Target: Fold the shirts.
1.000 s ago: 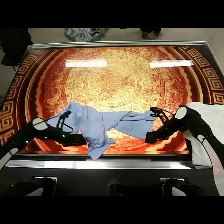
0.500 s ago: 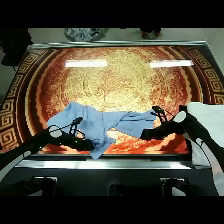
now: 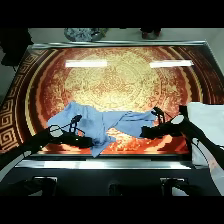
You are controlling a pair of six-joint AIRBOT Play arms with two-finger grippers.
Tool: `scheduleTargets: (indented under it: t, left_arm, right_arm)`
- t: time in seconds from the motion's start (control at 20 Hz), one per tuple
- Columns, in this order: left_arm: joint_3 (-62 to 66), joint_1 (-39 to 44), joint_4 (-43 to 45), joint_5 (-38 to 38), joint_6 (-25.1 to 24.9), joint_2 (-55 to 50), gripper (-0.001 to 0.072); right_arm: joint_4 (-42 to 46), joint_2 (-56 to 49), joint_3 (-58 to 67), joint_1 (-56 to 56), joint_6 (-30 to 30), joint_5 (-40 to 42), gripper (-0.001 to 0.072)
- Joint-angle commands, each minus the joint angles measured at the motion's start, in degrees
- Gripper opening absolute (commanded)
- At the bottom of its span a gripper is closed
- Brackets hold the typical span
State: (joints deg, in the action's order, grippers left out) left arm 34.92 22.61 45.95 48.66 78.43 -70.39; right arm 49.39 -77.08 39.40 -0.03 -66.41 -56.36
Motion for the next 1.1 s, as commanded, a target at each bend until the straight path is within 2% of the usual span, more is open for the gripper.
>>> scheduleTargets:
  t: [0.0, 0.15, 0.25, 0.3, 0.45, 0.6, 0.8, 1.05]
  left_arm:
    - [4.39, -1.29, 3.50, 1.31, -2.14, 2.54, 0.0032]
    - [17.38, -4.96, 14.51, 5.90, -1.92, 10.03, 0.0031]
    - [29.64, -7.56, 21.09, 6.32, 1.20, 15.30, 0.0031]
    - [37.70, -9.38, 23.87, 6.25, 3.23, 17.49, 0.0031]
    - [63.56, -16.09, 28.22, 5.11, 7.37, 20.33, 0.0031]
    - [82.47, -20.52, 28.17, 5.11, 10.34, 20.39, 0.0031]
    - [86.73, -20.50, 30.14, 3.63, 10.36, 23.15, 0.0031]
    - [84.08, -20.50, 43.67, 4.96, 12.26, 23.45, 0.0032]
  right_arm:
    - [-0.35, -0.20, 2.25, -0.07, 5.97, -2.16, 0.0043]
    - [7.48, 6.14, 14.23, -0.07, 12.35, -8.35, 0.0043]
    - [14.73, 12.17, 26.43, -0.07, 12.48, -9.73, 0.0043]
    - [18.49, 15.76, 33.88, -0.07, 12.46, -8.83, 0.0044]
    - [28.33, 25.94, 52.83, -0.04, 12.44, 1.05, 0.0044]
    - [30.99, 35.36, 59.21, -0.07, 9.22, 6.82, 0.0044]
    - [32.02, 41.07, 59.21, -0.07, 6.40, 0.24, 0.0044]
    - [36.44, 40.44, 59.21, -0.07, 6.38, -11.98, 0.0044]
